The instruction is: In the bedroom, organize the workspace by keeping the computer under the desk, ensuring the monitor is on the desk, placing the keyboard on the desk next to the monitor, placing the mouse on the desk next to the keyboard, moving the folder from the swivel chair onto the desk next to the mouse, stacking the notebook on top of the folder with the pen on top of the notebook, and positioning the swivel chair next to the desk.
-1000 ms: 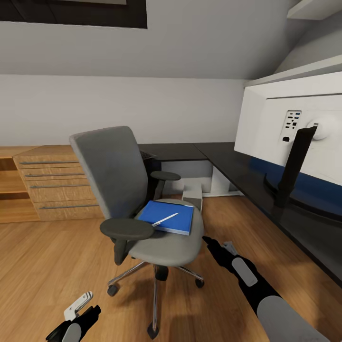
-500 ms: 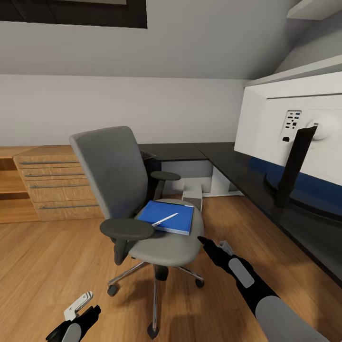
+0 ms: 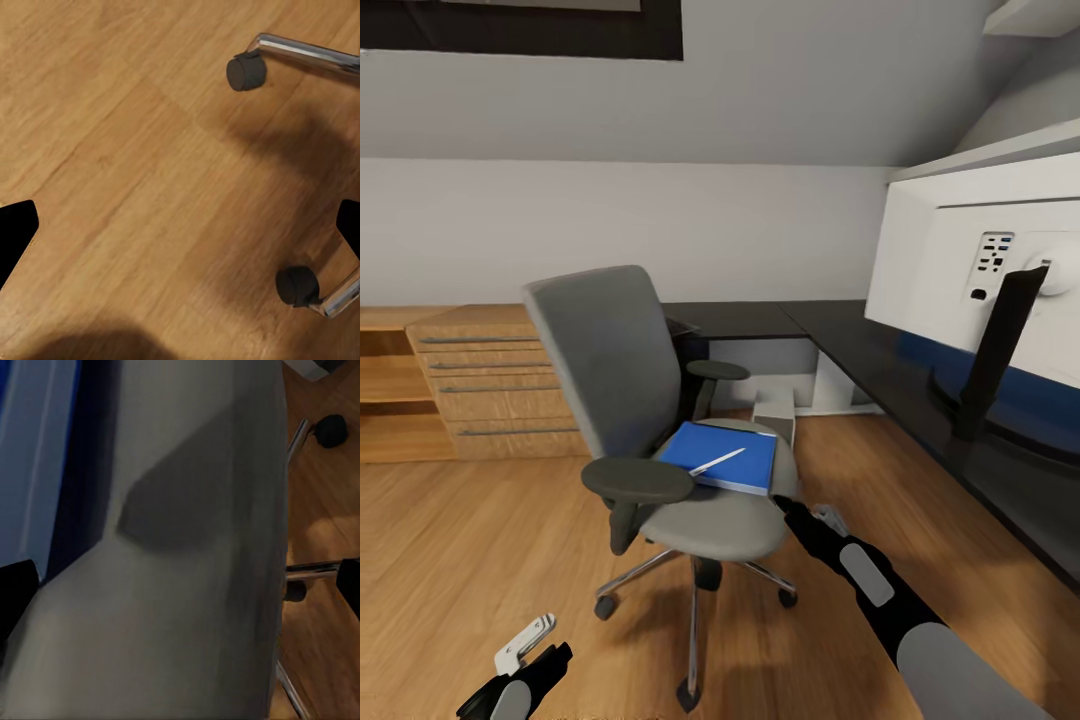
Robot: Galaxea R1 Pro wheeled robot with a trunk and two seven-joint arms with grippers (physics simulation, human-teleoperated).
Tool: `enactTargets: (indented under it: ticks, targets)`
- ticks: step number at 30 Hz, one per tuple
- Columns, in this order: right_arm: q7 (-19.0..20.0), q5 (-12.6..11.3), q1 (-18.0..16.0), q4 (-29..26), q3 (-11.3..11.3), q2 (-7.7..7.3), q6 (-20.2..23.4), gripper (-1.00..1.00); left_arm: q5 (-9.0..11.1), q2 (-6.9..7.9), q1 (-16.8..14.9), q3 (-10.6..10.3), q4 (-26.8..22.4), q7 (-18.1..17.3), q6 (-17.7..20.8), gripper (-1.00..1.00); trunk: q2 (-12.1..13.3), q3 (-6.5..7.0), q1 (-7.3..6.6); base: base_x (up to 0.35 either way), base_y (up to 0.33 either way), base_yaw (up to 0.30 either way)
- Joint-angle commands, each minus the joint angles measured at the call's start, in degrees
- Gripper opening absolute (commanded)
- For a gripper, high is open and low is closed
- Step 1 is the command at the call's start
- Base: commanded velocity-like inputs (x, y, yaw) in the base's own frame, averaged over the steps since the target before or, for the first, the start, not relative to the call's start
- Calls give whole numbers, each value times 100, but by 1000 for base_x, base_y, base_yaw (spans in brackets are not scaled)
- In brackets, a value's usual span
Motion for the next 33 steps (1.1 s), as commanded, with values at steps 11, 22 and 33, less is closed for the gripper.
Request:
enactTargets:
  ticks: [11, 22, 33]
  targets:
    - [39, -26, 1, -15, 29, 0, 8, 100, 52, -3, -4, 5, -8, 42, 14, 100, -3, -6, -1, 0, 0, 231]
    - [41, -26, -2, -26, 29, -4, 8, 100, 51, -3, -4, 2, -8, 54, 10, 100, -3, -6, -1, 0, 0, 247]
    - [41, -26, -1, -27, 29, -1, 8, 100, 51, -3, -4, -2, -8, 64, 7, 100, -3, -6, -1, 0, 0, 248]
